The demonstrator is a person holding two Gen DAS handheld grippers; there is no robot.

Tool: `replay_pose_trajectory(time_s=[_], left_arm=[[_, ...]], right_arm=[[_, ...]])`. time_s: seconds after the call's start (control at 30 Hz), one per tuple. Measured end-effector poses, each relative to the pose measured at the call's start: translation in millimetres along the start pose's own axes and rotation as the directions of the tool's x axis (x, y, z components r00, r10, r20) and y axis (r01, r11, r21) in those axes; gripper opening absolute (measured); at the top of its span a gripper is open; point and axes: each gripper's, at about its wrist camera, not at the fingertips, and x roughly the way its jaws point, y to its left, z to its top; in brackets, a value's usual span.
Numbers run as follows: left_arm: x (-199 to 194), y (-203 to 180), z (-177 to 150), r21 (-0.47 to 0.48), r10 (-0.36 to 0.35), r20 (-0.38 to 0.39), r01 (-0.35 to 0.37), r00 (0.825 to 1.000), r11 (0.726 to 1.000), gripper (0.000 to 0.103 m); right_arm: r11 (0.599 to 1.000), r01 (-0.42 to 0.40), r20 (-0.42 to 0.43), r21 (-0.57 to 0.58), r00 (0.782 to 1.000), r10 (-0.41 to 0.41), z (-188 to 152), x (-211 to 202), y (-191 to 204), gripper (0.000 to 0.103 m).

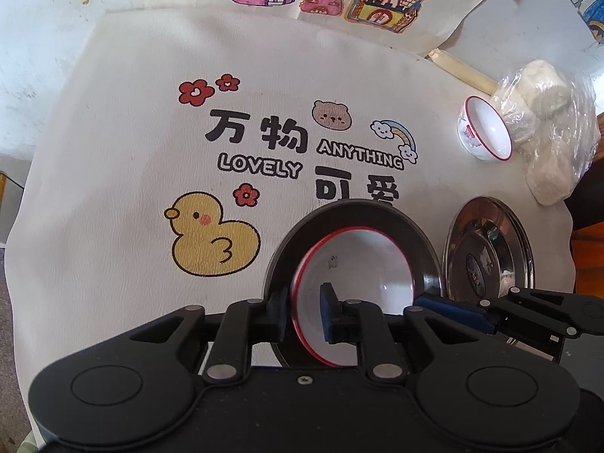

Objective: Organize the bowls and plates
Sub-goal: 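Open both tools and release the white bowl inside the steel bowl, then move both tools toward the second red-rimmed white bowl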

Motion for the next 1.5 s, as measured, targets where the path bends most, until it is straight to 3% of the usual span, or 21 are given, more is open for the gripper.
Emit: replay_pose_trajectory(time_s=[0.37, 0.57, 0.63, 0.73, 0.9, 1.1, 1.5], left_arm=[[-19.8, -0.1, 2.9, -0.033, -0.007, 0.042, 0.009, 0.999, 0.999, 0.031], [-29.4, -9.0, 8.6, -0.028, -0.004, 0.099, 0.006, 0.995, 1.0, 0.057], [-29.1, -15.3, 11.9, -0.027, -0.01, 0.113, 0.013, 0.994, 1.0, 0.073], [-25.7, -27.5, 17.2, -0.018, -0.026, 0.12, 0.028, 0.992, 0.999, 0.087], [-15.7, -48.7, 23.7, -0.014, -0.048, 0.107, 0.05, 0.993, 0.999, 0.098], [-3.9, -81.0, 33.1, 0.028, -0.084, 0.09, 0.082, 0.992, 0.996, 0.102], [19.4, -141.2, 52.7, 0.09, -0.09, 0.144, 0.078, 0.985, 0.993, 0.102]], right_arm=[[1.0, -0.006, 0.049, -0.013, 0.999, 0.006, 2.4, -15.8, -8.4, 0.029], [1.0, 0.007, 0.09, 0.021, 0.996, -0.009, 2.7, -29.7, -25.1, 0.04], [0.999, 0.014, 0.105, 0.042, 0.994, -0.018, 1.5, -35.1, -33.3, 0.047], [0.997, 0.026, 0.121, 0.076, 0.992, -0.035, -2.0, -42.3, -46.3, 0.06], [0.989, 0.046, 0.136, 0.137, 0.989, -0.065, -11.5, -50.8, -69.4, 0.084], [0.969, 0.081, 0.144, 0.232, 0.983, -0.116, -27.6, -61.5, -100.5, 0.102], [0.919, 0.149, 0.137, 0.365, 0.968, -0.212, -51.3, -69.3, -163.5, 0.103]])
